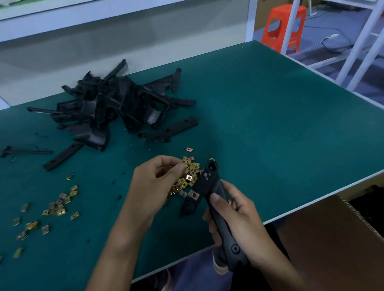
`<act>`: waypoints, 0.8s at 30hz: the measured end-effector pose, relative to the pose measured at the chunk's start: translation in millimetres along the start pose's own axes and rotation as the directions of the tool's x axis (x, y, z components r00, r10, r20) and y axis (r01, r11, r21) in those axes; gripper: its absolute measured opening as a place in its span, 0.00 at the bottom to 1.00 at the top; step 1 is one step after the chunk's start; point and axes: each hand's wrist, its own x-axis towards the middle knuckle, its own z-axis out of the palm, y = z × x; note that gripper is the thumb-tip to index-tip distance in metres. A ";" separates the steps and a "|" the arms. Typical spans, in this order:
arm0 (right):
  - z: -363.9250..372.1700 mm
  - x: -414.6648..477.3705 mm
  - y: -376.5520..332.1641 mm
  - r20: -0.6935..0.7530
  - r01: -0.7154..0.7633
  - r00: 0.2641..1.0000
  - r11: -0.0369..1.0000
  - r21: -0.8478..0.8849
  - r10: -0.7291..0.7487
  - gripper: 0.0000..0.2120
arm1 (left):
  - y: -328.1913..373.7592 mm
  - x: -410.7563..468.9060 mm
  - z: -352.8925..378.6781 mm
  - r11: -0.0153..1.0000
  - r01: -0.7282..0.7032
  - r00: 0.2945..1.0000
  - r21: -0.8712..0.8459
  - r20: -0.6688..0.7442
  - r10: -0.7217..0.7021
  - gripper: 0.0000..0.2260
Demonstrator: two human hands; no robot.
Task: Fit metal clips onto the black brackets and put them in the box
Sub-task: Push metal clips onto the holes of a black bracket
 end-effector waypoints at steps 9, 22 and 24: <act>-0.1 -1.9 -0.7 0.075 0.002 0.997 0.995 -0.098 0.005 0.13 | -6.7 -26.1 -3.7 0.896 0.176 0.984 -0.408 0.073 -0.160 0.11; -1.5 -0.9 -1.2 0.108 -0.028 0.993 0.988 -0.155 0.045 0.15 | 4.3 -33.8 4.1 0.900 0.100 0.995 -0.424 0.052 -0.086 0.09; -1.4 -0.8 -1.8 0.116 -0.028 0.992 0.987 -0.157 0.047 0.14 | 5.3 -34.9 5.7 0.897 0.105 0.994 -0.429 0.054 -0.091 0.10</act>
